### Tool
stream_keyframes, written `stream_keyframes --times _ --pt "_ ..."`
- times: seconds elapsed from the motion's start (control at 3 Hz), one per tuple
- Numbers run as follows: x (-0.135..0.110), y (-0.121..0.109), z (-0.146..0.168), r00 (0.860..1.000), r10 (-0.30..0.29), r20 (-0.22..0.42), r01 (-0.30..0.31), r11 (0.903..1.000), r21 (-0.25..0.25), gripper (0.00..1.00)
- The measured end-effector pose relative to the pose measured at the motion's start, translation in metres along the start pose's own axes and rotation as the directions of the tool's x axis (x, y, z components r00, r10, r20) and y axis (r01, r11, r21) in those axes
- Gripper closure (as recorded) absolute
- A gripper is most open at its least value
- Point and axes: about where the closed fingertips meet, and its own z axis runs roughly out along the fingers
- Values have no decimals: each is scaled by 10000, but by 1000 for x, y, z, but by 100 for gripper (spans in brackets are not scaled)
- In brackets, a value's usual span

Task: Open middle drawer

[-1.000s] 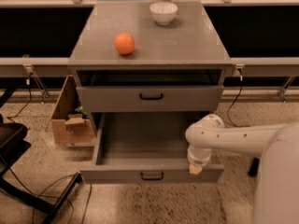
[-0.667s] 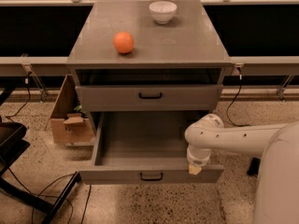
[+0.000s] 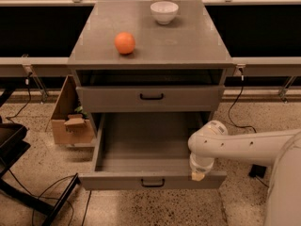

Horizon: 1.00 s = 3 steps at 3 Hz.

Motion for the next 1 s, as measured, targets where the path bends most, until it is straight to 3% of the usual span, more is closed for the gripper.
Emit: stream_keyframes --times 1.0 --pt "0 0 0 10000 0 0 0 10000 -1 28"
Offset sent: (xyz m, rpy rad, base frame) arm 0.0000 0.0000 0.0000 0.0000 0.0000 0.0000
